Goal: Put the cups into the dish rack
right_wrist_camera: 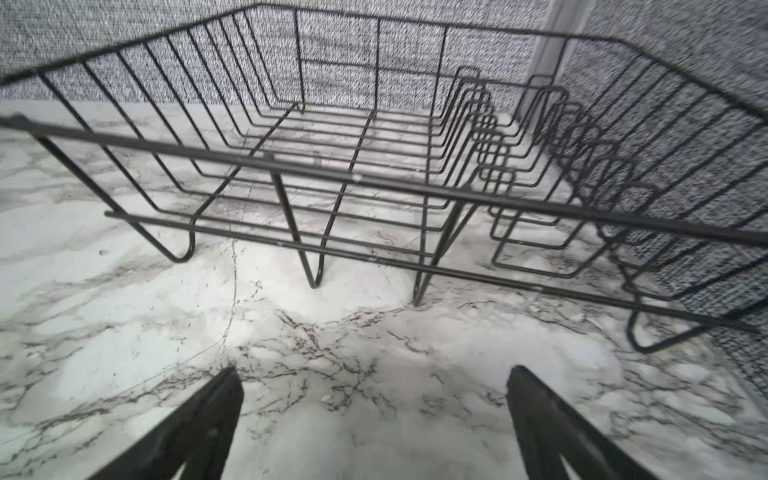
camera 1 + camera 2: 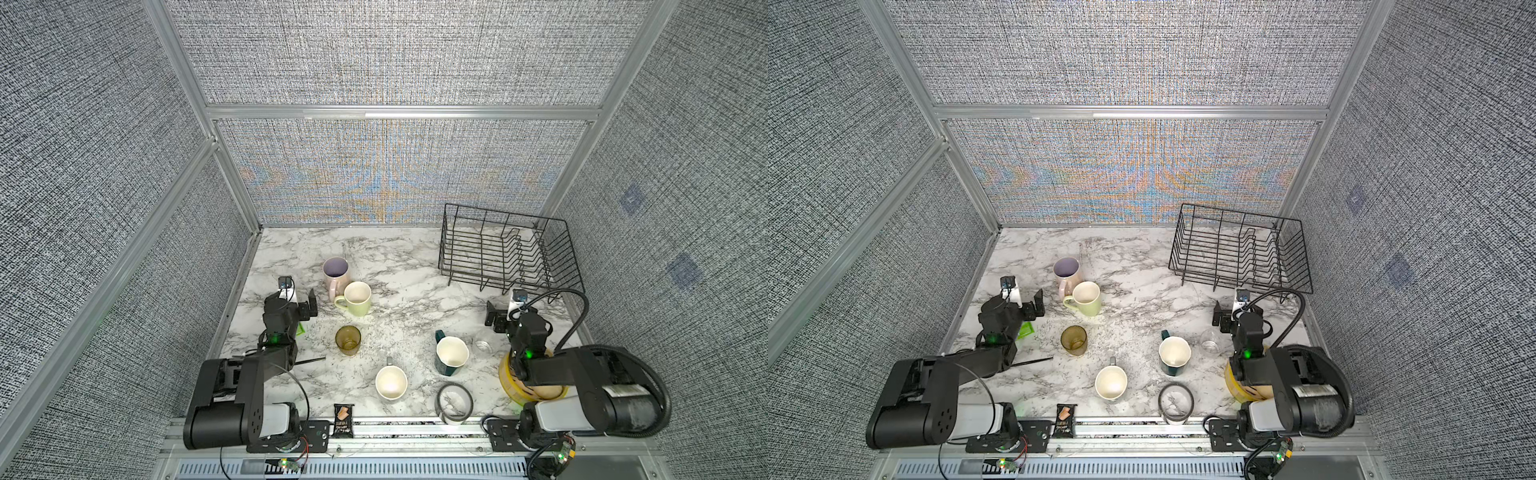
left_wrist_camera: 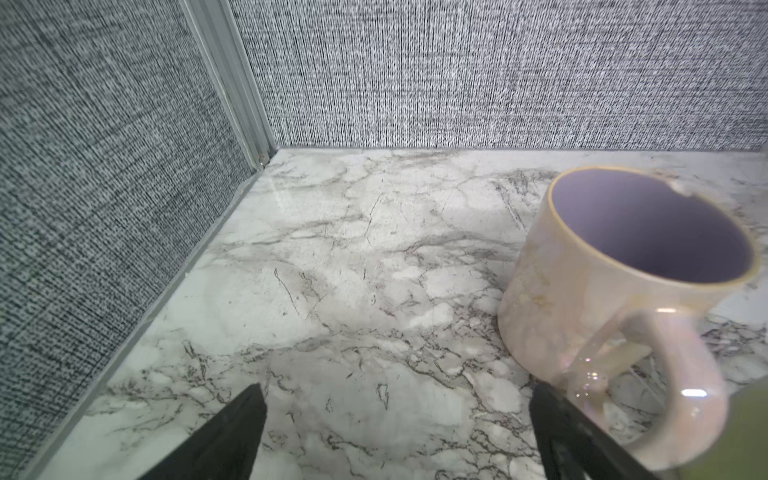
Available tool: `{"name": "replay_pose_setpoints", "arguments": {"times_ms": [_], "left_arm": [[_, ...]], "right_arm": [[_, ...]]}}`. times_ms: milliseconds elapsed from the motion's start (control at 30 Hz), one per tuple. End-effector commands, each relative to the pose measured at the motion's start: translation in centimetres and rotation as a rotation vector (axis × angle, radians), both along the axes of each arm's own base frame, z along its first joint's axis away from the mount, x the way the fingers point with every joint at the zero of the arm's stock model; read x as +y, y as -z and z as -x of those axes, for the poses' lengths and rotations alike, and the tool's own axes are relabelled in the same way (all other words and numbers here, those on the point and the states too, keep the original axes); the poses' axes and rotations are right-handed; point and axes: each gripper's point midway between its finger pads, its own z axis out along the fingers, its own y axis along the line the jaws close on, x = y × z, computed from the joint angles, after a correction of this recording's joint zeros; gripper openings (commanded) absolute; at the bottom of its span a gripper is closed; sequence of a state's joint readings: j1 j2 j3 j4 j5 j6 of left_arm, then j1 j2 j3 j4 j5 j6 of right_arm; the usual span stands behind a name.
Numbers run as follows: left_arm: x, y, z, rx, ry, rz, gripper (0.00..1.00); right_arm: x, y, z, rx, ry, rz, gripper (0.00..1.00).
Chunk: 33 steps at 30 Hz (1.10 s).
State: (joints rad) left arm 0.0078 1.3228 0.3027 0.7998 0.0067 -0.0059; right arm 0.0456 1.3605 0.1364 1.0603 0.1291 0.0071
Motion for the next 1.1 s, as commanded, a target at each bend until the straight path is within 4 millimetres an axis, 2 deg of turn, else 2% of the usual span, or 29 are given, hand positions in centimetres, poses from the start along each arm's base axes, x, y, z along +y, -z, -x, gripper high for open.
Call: {"name": "replay_pose_setpoints", "arguments": {"times_ms": [0,100,267,367,500,600,700,800,933,1067], "left_arm": [[-1.0,-1.0,0.0,0.042,0.058,0.004,0.99],[-1.5,-2.5,0.8,0.079,0.075,0.026,0.99],[-1.9,-6.9,3.4,-0.001,0.074,0.104,0.99],[-1.5,-8.4,5.1,-0.019,0.015,0.226,0.99],[-2.3,-7.8,6.6,-0.038,0.045,0.308,0.99],[-1.8,-6.2,7.7,0.005,-0.002,0.346,0.99],[-2.0,-5.5,8.6,0.006,0.004,0.36,0.99],[-0.9,-4.9,8.9,0.0,-0.058,0.349,0.99],[-0.8,-4.7,8.7,0.004,-0.068,0.346,0.99],[-1.1,-4.4,8.3,0.035,-0.053,0.35,0.99]], "right_arm": [[-1.6,-2.8,-0.1,-0.04,0.115,-0.065,0.99],[-2.8,-4.1,-0.1,0.128,0.226,-0.149,0.99],[-2.5,-6.8,-1.1,0.228,0.258,-0.248,0.99],[-1.8,-7.8,-2.2,0.319,0.226,-0.258,0.99],[-2.4,-9.5,-4.3,0.415,0.23,-0.209,0.99],[-3.4,-10.5,-6.1,0.475,0.23,-0.2,0.99],[-4.1,-9.7,-7.6,0.546,0.202,-0.255,0.96],[-4.9,-8.4,-9.1,0.592,0.19,-0.264,0.88],[-5.6,-5.8,-10.8,0.691,0.185,-0.24,0.83],[-6.3,-2.8,-11.8,0.772,0.192,-0.214,0.78]]}}
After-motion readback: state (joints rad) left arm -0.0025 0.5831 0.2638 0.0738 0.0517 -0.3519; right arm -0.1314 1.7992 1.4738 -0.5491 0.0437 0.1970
